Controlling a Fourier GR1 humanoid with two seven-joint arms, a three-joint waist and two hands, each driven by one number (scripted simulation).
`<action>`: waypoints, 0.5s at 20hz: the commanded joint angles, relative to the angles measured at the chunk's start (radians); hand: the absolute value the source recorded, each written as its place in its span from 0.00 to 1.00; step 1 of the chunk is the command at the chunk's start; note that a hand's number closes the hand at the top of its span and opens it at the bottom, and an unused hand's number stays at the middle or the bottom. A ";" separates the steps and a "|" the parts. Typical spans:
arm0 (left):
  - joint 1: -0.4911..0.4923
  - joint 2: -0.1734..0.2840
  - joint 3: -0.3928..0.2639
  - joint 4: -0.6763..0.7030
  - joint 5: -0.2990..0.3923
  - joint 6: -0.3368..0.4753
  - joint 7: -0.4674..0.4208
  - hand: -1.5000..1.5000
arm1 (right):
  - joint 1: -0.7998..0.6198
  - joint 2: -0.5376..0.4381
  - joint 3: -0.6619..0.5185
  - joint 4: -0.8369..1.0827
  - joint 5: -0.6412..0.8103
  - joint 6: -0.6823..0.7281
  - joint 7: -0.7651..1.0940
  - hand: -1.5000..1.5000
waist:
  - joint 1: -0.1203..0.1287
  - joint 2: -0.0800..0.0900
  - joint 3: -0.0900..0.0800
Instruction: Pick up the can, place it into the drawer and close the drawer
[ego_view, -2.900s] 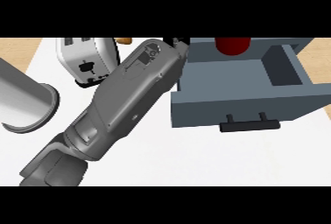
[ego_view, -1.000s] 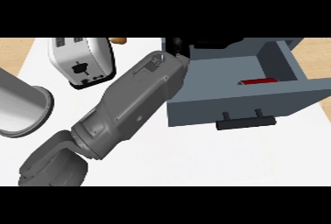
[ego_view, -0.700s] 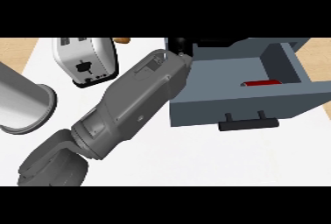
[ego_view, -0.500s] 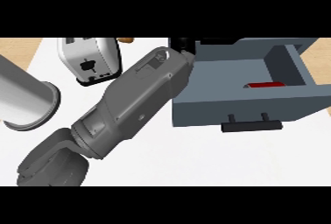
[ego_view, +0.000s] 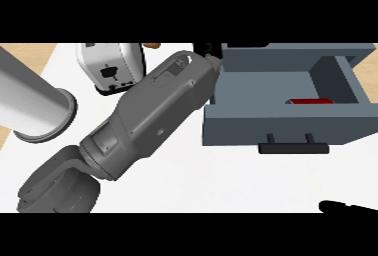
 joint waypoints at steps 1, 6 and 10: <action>0.014 0.000 0.022 0.025 -0.020 -0.024 -0.008 0.00 | -0.084 0.009 0.126 0.119 0.214 -0.083 -0.037 0.00 | 0.014 -0.004 0.000; -0.031 0.023 0.014 -0.022 -0.037 0.046 0.082 0.00 | -0.206 -0.011 0.200 0.315 0.387 -0.184 -0.069 0.00 | 0.027 -0.011 0.000; 0.016 0.053 0.004 -0.082 -0.064 0.042 0.095 0.00 | -0.333 -0.049 0.211 0.493 0.442 -0.216 -0.110 0.00 | 0.036 -0.013 0.000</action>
